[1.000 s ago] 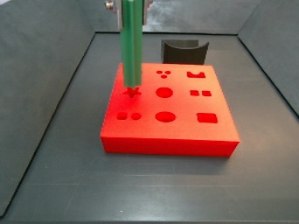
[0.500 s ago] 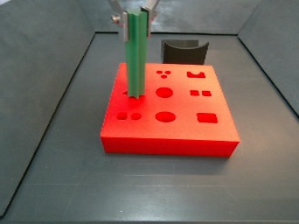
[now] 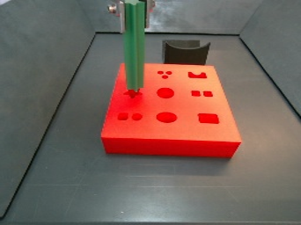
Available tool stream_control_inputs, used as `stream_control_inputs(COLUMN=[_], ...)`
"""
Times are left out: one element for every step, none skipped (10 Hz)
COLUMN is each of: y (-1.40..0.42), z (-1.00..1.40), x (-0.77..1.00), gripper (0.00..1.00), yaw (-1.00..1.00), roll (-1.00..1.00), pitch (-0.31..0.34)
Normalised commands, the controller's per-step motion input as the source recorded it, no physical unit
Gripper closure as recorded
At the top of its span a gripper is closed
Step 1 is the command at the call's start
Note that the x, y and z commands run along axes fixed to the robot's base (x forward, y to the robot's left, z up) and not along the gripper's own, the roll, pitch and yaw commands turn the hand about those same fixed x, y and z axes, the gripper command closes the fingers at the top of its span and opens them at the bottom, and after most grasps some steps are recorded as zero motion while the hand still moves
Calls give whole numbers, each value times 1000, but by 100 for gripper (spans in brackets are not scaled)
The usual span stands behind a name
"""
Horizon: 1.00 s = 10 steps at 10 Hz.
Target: Insert the star object.
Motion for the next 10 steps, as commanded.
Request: stream_control_inputs(y=[0,0,0,0,0,-31,-46,-57,-11,0], z=[-80,-140,-143,-26,0,0,0,0,-80,-186], x=[20,29,37,49,40,0,-40,-71,-103,-80], gripper=[100,100,100,100,100,100,100,100,100,100], yaw=[-131,-249,-243,-177,-131,-49,0,0,0,0], roll=[101,146,173,147,137,50,0,-49,-77,-99], pitch=[0,0,0,0,0,-14,-59,-100,-129,-153])
